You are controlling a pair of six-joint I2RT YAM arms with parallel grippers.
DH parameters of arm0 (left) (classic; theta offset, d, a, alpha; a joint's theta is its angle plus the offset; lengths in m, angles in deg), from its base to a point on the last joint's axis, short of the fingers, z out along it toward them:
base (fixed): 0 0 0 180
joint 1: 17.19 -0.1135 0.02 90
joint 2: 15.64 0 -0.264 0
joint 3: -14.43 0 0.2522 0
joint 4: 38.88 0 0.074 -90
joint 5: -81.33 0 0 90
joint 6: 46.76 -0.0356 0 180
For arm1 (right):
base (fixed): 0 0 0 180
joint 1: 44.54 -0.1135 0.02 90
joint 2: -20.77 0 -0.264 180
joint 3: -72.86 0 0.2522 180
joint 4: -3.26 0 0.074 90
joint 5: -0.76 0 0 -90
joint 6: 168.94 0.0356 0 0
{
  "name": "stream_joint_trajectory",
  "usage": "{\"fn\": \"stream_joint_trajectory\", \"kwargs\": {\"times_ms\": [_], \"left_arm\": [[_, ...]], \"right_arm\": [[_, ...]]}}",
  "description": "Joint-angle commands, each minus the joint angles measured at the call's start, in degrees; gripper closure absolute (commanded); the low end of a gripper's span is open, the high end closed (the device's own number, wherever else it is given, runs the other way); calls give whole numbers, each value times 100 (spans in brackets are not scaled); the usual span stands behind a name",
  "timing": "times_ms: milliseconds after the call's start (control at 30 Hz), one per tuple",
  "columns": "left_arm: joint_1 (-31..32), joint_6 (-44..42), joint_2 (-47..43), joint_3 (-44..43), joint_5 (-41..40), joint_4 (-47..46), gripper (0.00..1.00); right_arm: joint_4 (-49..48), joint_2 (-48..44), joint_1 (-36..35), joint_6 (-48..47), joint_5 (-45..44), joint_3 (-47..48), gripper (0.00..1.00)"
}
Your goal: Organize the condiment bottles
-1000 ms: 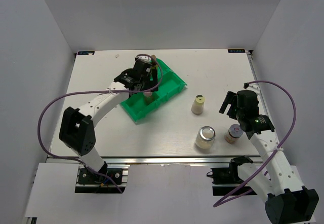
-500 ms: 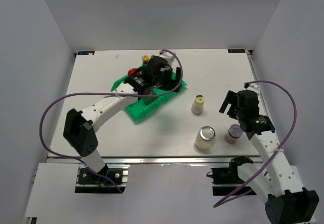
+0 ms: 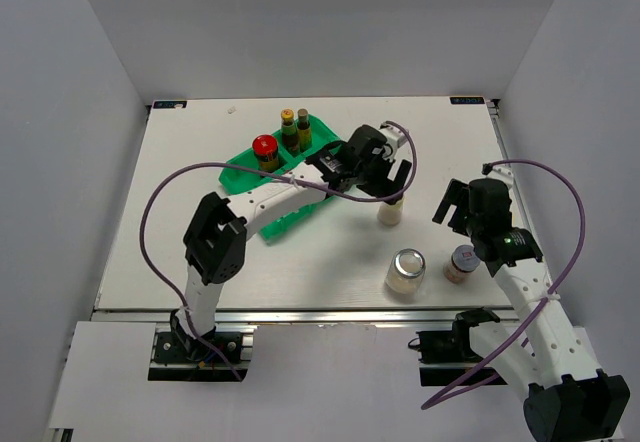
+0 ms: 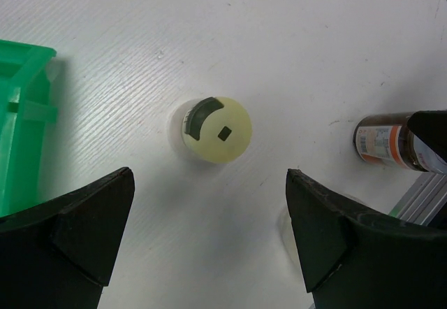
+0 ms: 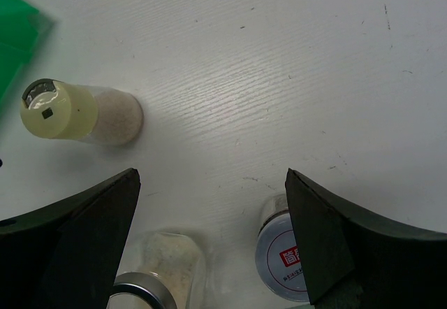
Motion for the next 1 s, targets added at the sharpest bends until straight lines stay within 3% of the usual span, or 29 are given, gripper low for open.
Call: {"fn": "stream_joint_trajectory", "kwargs": {"times_ms": [0,367,567,800,833,967], "left_arm": [[120,-187,55,-358,172,-11,2],[164,-73,1285,-1710,-487,542,2],[182,-29,1523,-1765,-505,648,6],[234,6,1356,-1422,-478,455,24],[226,6,1356,-1413,-478,437,33],[226,15,1277,-1325,-522,420,54]], "right_arm": [[-184,-101,32,22,-63,-73,11],[-246,-242,32,5,-37,-82,11],[-299,-233,41,-4,-28,-108,11],[-272,-224,32,-13,-63,-108,11],[-272,-224,32,-4,-46,-108,11],[-237,-233,32,-13,-11,-99,11]]}}
